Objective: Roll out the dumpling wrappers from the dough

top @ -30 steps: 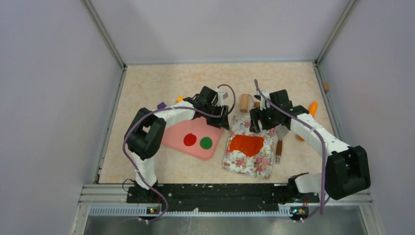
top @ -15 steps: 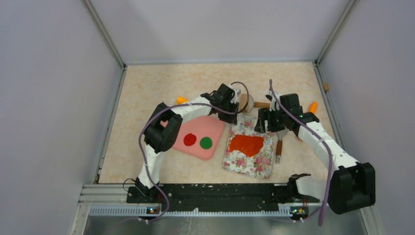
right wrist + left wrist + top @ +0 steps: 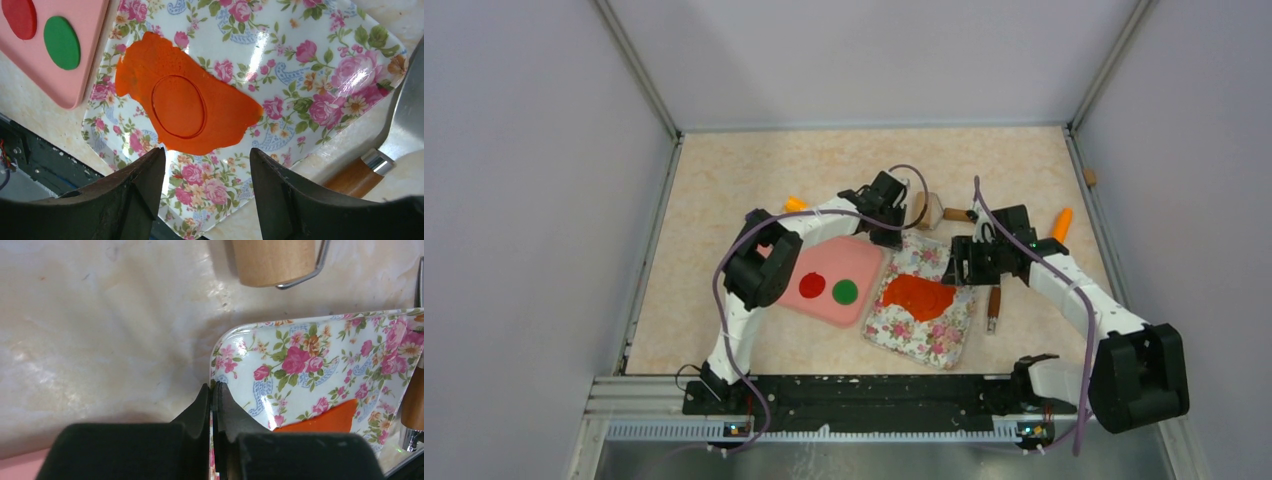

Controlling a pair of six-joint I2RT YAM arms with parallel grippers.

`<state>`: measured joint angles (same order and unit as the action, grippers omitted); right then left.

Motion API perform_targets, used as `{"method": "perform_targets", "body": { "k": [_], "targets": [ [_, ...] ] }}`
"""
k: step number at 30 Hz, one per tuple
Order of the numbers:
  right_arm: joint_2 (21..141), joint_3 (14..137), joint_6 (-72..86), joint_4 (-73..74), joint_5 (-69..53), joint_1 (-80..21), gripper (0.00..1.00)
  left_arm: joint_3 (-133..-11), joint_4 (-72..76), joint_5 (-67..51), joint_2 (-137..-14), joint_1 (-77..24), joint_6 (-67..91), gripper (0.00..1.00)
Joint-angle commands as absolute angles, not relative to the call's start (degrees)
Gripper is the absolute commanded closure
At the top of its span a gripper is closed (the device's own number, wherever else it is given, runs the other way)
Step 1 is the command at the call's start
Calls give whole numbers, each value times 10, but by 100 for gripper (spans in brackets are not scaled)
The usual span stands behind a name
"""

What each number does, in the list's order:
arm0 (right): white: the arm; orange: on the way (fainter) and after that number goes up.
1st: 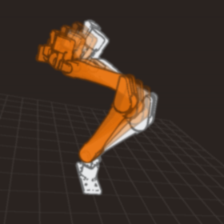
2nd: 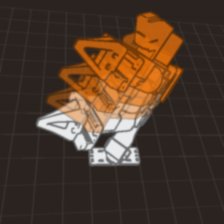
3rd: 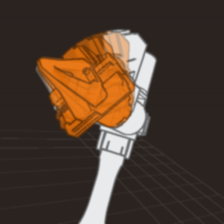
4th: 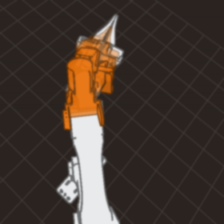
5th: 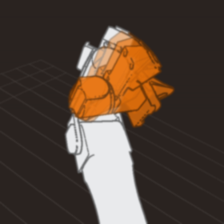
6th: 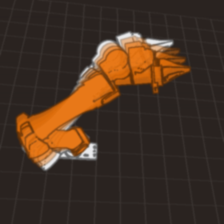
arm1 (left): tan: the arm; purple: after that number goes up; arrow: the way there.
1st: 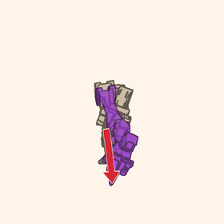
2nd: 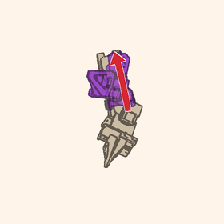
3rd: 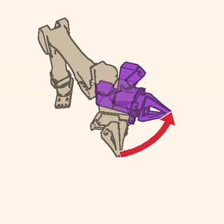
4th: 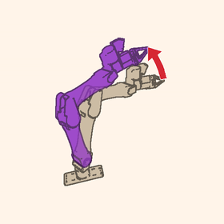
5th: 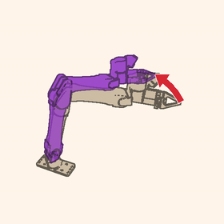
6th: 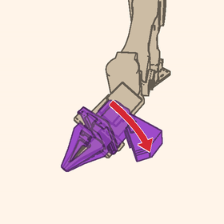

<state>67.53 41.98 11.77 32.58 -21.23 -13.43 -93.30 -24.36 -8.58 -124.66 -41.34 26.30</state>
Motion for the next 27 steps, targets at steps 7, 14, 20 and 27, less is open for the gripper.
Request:
{"method": "perform_targets", "body": {
  "k": [7,14,20,27],
  "targets": [
    [702,491,-96,287,-155,-266,35,-844,-286,42,-1183,-374,339,100],
    [704,446,-170,275,-53,-335,16,-822,-321,58,-1166,-355,404,100],
    [712,420,-212,214,-26,-385,6,-788,-313,24,-1159,-355,445,100],
    [752,436,-196,159,20,-448,5,-789,-313,24,-1164,-354,441,100]
  ]
}}
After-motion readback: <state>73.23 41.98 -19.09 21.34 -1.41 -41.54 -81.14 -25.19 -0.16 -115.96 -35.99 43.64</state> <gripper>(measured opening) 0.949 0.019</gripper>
